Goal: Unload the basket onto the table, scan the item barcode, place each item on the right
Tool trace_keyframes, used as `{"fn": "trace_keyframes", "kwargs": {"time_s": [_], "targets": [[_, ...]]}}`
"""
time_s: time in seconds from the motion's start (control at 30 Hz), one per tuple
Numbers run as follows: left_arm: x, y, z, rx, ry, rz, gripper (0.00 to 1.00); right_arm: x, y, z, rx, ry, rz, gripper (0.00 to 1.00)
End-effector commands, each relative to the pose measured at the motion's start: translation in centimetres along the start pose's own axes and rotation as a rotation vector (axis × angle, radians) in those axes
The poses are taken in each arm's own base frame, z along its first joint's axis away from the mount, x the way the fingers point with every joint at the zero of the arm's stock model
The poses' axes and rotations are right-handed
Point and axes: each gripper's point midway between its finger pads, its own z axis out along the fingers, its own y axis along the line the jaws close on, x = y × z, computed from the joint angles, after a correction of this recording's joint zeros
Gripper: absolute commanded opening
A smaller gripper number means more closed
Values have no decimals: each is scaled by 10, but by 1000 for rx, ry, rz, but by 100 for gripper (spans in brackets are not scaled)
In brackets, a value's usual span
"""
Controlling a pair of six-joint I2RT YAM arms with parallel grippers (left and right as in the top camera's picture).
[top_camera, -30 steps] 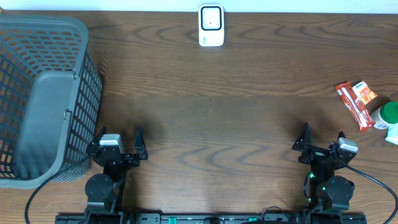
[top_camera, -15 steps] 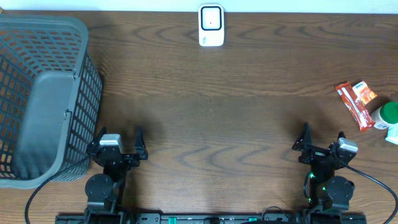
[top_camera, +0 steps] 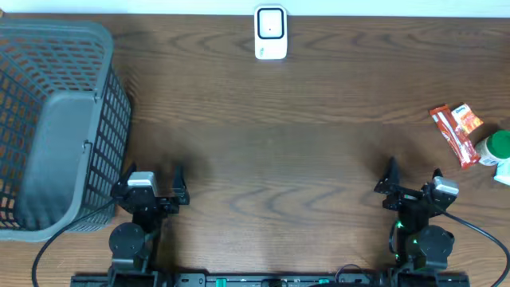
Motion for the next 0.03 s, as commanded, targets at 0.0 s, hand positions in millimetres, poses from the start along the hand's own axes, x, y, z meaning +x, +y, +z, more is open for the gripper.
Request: {"fn": "trace_keyframes", "kwargs": {"time_s": [0.0], "targets": [[16, 5, 2, -26, 37, 1, 98, 0, 0, 0, -4, 0, -17, 99]]}}
